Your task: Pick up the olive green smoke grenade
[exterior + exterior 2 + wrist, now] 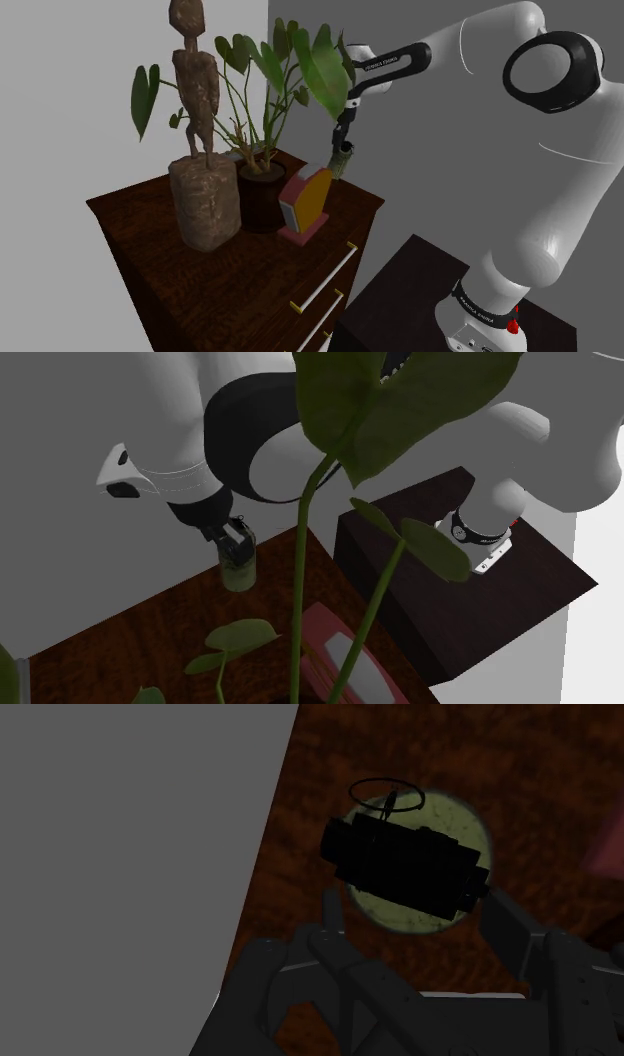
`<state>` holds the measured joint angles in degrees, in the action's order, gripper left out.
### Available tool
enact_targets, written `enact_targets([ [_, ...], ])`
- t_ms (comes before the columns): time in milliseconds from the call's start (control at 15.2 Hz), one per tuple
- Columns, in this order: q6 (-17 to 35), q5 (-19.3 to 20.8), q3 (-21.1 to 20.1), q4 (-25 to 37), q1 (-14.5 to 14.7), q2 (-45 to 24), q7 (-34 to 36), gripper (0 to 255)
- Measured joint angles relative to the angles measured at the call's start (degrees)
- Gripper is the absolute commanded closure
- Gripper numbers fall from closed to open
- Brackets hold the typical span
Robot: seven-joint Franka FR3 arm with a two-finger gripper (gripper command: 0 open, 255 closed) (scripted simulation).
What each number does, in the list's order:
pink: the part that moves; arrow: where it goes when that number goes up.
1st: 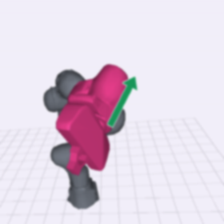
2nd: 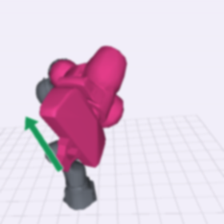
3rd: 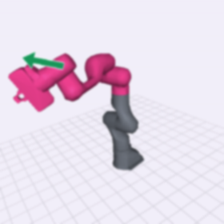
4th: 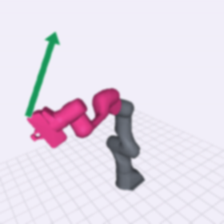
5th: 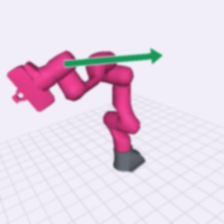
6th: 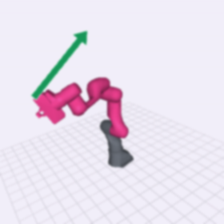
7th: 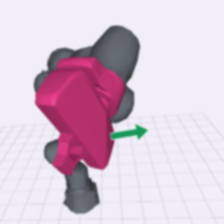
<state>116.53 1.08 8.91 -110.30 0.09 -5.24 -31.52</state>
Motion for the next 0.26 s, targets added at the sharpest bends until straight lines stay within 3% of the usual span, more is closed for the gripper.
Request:
enact_targets([
  [264,-2.6,0.1,0.0,1.8,0.0,0.9,0.0,255],
])
